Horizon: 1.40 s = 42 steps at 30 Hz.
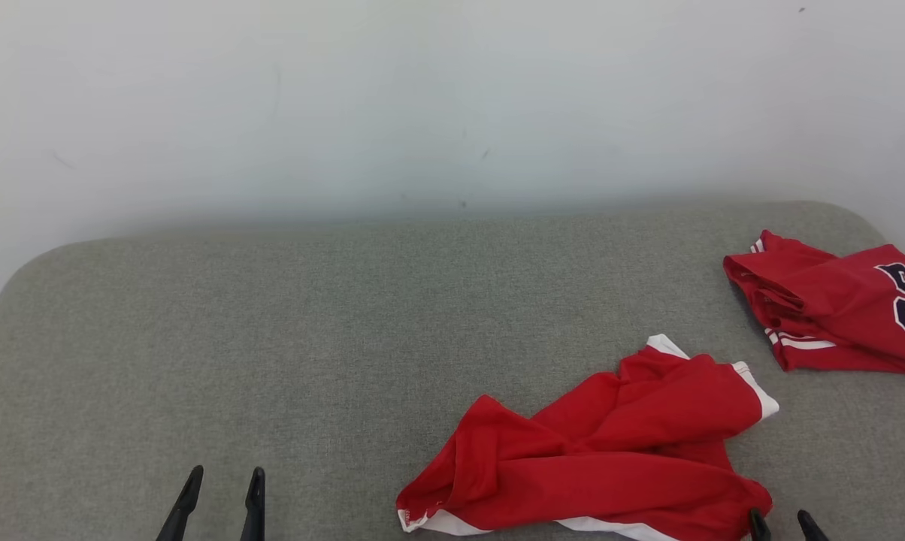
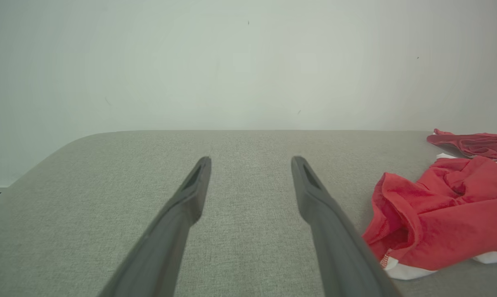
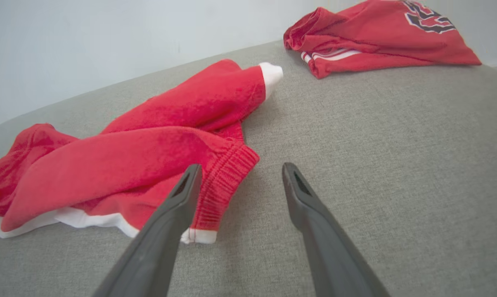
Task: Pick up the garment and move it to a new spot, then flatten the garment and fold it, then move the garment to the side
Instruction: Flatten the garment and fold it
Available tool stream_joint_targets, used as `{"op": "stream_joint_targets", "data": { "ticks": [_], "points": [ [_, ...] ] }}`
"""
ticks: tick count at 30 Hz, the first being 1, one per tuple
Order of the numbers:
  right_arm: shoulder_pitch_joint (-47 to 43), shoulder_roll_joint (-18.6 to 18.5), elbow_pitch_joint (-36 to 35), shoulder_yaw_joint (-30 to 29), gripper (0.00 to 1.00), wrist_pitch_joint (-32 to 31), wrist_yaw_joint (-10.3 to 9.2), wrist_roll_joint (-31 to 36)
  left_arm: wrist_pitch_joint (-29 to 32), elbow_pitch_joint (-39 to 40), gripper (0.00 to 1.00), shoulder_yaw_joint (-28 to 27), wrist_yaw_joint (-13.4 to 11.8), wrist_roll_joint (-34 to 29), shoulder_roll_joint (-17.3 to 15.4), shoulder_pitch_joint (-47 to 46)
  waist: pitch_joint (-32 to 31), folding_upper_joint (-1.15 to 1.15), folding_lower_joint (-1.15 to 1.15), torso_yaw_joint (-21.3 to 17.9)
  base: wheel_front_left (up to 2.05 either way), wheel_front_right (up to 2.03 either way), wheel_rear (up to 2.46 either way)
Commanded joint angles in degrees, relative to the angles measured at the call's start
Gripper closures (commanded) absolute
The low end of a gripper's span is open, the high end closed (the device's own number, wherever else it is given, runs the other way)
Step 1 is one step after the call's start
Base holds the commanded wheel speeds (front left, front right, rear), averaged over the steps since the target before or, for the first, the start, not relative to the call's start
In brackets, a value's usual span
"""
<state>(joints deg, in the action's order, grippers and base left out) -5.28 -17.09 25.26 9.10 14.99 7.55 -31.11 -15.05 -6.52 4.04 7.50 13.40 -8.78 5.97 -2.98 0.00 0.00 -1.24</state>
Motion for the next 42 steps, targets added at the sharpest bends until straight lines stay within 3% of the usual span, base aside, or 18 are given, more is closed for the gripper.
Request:
{"op": "stream_joint_targets", "data": {
  "ticks": [1, 13, 19, 42],
  "points": [
    [-0.6, 0.2, -0.8, -0.8, 0.00, 0.3, -0.16, 0.8, -0.2, 0.4, 0.00, -0.2, -0.1, -0.5, 0.3, 0.8, -0.2, 0.00, 0.00, -0.4, 0.00, 0.00, 0.00],
    [-2.5, 3.0, -15.8, -7.9, 0.00, 0.2, -0.16, 7.3, -0.2, 2.2, 0.00, -3.9, -0.2, -1.6, 0.7, 2.3, -1.2, 0.00, 0.00, -2.1, 0.00, 0.00, 0.00],
    [-2.6, 3.3, -20.6, -6.6, 0.00, 0.3, -0.16, 9.6, -0.2, 2.7, 0.00, -6.1, -0.9, -2.0, 0.8, 2.7, -1.4, 0.00, 0.00, -2.0, 0.00, 0.00, 0.00],
    [-2.0, 3.8, -18.2, -3.5, 0.00, 0.3, -0.16, 9.8, -0.2, 2.9, 0.00, -7.9, -0.7, -3.0, 0.7, 5.5, -2.0, 0.00, 0.00, 2.8, 0.00, 0.00, 0.00]
  ]
}}
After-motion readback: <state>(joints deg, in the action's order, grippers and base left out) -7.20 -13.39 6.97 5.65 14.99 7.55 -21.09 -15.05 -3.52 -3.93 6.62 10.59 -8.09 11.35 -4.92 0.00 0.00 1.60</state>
